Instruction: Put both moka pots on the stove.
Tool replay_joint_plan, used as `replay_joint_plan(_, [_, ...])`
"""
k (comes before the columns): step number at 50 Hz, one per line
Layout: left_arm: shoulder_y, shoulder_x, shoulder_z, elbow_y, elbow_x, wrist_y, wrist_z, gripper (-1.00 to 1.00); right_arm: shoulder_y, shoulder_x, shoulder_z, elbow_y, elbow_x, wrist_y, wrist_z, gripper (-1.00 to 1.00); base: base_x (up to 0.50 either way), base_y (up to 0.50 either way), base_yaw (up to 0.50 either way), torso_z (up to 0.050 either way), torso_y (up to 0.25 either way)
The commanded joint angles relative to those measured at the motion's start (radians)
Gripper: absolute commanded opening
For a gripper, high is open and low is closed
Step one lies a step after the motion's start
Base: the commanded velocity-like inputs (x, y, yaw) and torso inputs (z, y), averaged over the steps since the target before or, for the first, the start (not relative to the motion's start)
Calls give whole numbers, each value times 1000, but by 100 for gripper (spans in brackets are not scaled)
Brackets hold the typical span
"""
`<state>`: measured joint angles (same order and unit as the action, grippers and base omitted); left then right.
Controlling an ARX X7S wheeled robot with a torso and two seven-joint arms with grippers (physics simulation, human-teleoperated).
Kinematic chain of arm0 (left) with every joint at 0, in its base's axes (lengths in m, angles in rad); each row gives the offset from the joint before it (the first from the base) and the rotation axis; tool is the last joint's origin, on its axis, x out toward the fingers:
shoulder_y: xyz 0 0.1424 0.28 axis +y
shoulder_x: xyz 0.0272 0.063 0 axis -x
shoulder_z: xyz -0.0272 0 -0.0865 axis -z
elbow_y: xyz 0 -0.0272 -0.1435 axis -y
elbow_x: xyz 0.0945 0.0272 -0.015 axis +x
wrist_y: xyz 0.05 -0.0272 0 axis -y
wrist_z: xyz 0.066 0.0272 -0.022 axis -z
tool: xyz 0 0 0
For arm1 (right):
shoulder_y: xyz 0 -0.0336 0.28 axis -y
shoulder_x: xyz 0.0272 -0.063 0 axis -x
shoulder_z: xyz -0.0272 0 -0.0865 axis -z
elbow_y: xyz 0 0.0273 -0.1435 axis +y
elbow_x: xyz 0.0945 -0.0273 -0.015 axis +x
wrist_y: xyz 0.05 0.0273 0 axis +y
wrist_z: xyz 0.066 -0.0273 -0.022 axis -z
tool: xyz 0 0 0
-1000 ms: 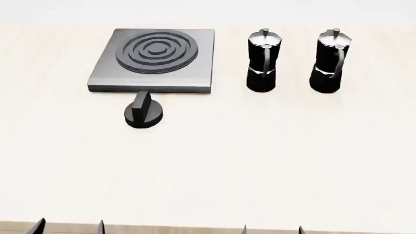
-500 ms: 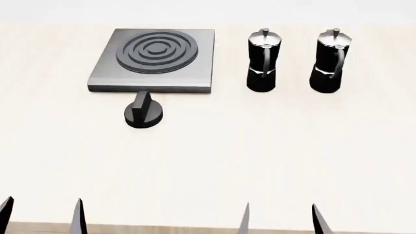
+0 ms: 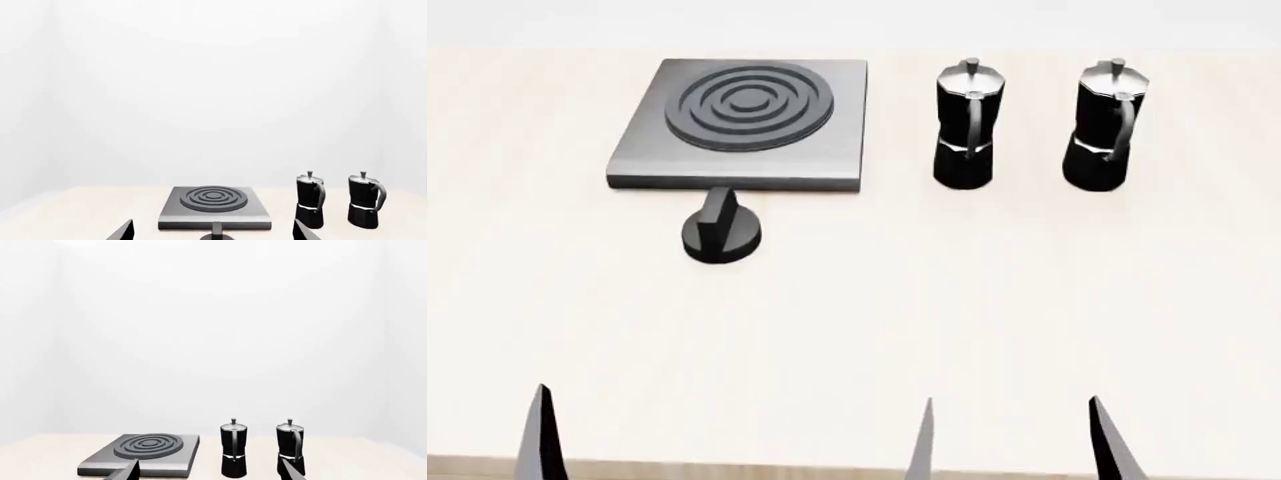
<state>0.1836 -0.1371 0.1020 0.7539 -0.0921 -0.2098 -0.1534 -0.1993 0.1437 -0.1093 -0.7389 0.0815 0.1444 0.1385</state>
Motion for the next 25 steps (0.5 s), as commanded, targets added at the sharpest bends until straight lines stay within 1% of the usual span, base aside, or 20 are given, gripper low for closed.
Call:
replay_joint_plan(1, [4,-13,23,20,2,-2,-12,100,-9,14,-12,-22,7,-12,10,100,121,0,0,0,0])
replay_joint_plan(6, [3,-20,23,18,-2,-1,-17,100,-6,19,-20,-7,-18,-27,22,100,212,0,0,0,0])
replay_joint_plan(25, [1,-35,42,1,-8,11,-32,100,-8,36,-31,-14,-8,-28,40,100,228,0,0,0,0])
